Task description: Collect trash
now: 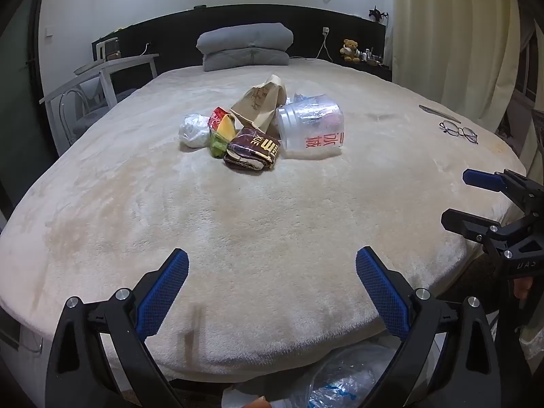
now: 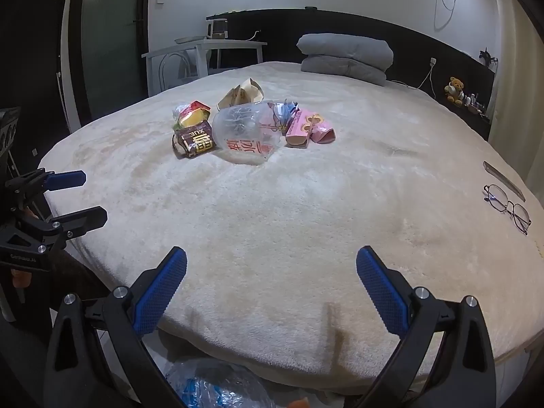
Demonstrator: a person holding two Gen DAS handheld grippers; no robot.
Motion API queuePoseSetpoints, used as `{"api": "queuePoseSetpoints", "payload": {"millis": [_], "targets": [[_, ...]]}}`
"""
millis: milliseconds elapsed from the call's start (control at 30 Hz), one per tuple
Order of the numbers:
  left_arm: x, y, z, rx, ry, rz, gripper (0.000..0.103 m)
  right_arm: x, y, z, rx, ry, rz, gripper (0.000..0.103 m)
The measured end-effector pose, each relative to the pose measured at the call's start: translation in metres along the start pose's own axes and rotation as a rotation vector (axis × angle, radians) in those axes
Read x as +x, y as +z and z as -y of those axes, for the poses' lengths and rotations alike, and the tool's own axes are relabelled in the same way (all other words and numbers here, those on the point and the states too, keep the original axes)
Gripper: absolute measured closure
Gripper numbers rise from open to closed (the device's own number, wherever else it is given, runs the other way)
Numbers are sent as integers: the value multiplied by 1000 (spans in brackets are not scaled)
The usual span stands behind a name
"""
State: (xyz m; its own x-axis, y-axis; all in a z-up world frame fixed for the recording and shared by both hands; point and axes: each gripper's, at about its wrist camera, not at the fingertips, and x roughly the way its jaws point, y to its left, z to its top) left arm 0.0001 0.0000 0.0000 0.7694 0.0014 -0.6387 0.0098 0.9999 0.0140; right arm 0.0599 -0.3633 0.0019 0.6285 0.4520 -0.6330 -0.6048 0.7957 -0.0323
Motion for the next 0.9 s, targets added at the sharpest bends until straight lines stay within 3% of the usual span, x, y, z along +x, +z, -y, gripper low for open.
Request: {"api": "queuePoseSetpoints", "payload": {"millis": [900], "targets": [[-1,0,-1,-2,-2,2,6,1,0,-1,-6,-6,-7,4]]}}
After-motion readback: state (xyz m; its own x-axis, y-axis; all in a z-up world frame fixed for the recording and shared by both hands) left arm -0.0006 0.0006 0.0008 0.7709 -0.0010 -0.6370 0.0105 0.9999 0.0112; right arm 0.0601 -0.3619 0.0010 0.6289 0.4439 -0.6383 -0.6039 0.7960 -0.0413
